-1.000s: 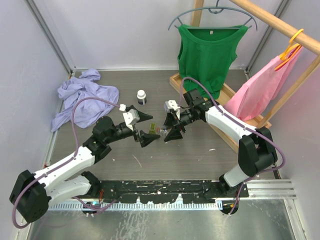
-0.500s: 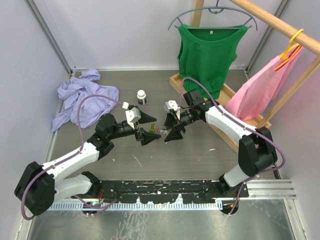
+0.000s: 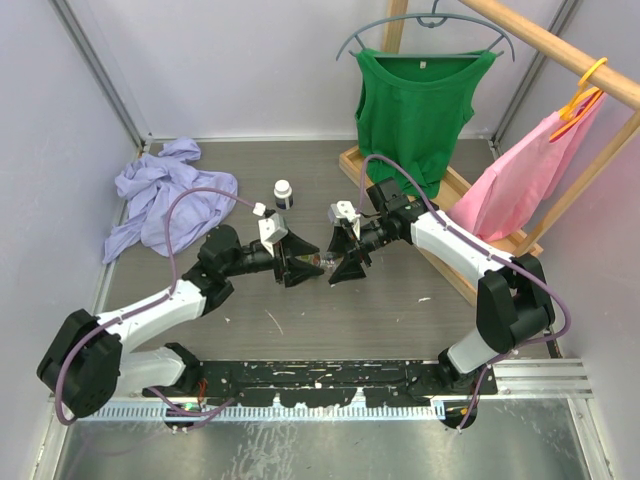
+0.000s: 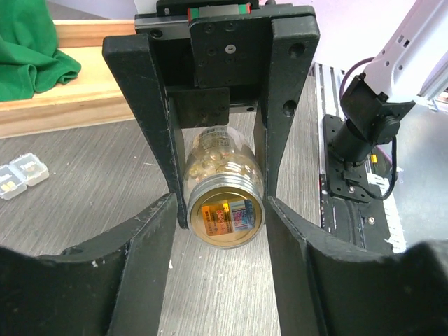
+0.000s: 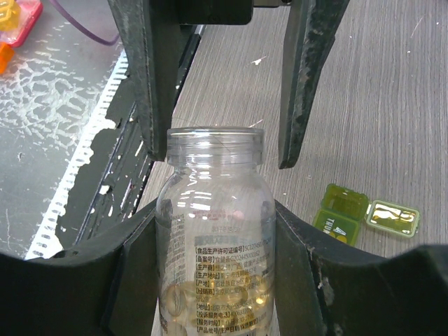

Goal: Sort the pills into containers

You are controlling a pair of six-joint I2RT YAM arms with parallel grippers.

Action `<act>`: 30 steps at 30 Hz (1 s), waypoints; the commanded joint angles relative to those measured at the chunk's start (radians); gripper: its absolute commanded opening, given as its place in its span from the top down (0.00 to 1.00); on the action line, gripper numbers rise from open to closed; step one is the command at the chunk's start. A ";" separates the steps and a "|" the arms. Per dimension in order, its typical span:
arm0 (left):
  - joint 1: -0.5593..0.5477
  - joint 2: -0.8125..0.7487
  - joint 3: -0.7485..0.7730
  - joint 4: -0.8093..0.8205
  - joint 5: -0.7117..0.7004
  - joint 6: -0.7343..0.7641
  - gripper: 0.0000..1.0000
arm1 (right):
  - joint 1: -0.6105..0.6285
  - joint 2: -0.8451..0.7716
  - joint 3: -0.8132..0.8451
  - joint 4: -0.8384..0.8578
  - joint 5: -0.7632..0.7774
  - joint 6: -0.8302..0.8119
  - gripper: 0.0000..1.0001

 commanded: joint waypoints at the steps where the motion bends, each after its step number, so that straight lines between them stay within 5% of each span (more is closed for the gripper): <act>1: 0.004 0.010 0.029 0.082 0.034 -0.022 0.47 | -0.003 -0.010 0.029 0.005 -0.028 -0.012 0.99; 17: 0.004 0.004 0.021 0.097 0.039 -0.103 0.87 | -0.004 -0.011 0.029 0.005 -0.026 -0.011 0.99; 21: 0.001 -0.023 0.031 0.076 -0.077 -0.307 1.00 | -0.009 -0.007 0.031 0.004 -0.025 -0.010 0.99; 30: -0.136 -0.180 0.094 -0.355 -0.540 -0.646 1.00 | -0.009 0.001 0.033 0.004 -0.026 -0.008 0.99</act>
